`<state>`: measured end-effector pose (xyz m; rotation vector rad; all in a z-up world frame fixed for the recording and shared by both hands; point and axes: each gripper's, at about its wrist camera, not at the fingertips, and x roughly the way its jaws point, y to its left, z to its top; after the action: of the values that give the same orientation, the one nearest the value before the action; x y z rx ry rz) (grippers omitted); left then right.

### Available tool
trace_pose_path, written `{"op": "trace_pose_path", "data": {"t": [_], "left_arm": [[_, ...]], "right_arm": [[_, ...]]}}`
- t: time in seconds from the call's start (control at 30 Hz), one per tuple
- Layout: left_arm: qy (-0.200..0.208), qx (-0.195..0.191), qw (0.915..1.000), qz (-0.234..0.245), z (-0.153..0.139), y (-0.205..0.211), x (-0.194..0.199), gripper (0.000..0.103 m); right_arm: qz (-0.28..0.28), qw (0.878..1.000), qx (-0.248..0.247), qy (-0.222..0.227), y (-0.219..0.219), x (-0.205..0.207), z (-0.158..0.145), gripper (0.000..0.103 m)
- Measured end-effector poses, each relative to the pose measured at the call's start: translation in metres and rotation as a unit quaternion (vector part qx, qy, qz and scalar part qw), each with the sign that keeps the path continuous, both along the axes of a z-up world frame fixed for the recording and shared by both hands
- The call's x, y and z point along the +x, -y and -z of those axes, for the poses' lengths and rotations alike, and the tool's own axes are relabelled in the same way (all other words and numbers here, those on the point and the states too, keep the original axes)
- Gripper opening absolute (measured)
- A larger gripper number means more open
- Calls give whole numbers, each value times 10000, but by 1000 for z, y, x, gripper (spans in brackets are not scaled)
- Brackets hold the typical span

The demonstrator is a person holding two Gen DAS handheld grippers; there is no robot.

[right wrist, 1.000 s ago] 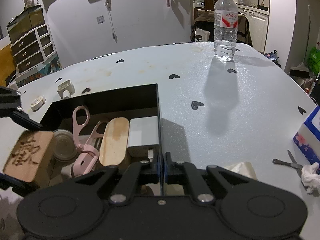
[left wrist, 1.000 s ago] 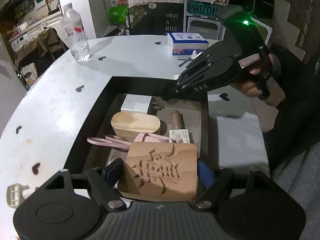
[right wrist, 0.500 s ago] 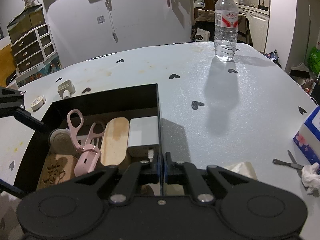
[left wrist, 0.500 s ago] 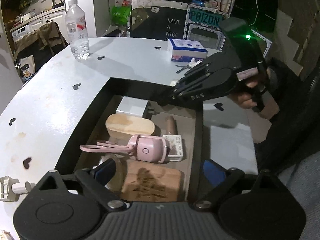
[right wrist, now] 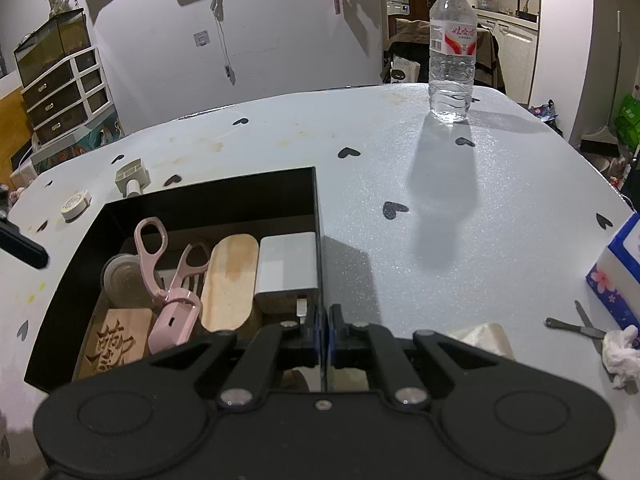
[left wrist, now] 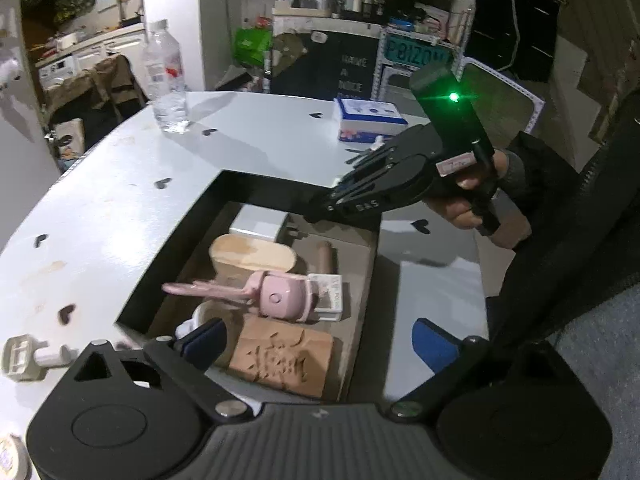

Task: Organize rigid objects
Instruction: 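Move the left gripper to the round tape measure and grasp it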

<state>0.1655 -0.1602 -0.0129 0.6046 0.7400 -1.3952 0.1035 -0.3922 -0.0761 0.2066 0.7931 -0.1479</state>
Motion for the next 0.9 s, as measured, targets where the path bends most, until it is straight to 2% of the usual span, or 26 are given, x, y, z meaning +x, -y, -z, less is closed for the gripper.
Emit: {"op": "trace_pose_path", "data": {"t": [0.13,0.27,0.37,0.47,0.53,0.6,0.7,0.83,0.9], "left_arm": [[164,-69,9991,-397,-4,-19,3,101],[229,-205,9936,-1092,-4,-40,13,103],[220,-252,9858,-1643,-1,-57,24,103],[265,-329,9724,-2296,3,-74,37,103],[274,-368,9591,-2793,6,-85,49,103],[287,-373,9406,-3362,11,-96,62,103],[386,-344,9094,-4127,18,-111,81,103],[623,-217,8569,-5112,31,-127,105,103],[651,-257,8400,-5381,37,-136,113,103]], "right_arm": [[-2,10000,1,2,0,0,0,5],[0,10000,3,2,0,-1,0,5],[-3,10000,5,5,0,-1,0,5],[-15,10000,-13,6,0,-1,0,5],[-11,10000,-4,15,0,-1,-1,5],[-9,10000,-3,22,0,-2,0,5],[-19,10000,-31,20,-1,-2,-1,5],[-2,10000,-58,8,-2,-2,-1,4],[-17,9999,-128,-9,-3,-3,-3,4]]}}
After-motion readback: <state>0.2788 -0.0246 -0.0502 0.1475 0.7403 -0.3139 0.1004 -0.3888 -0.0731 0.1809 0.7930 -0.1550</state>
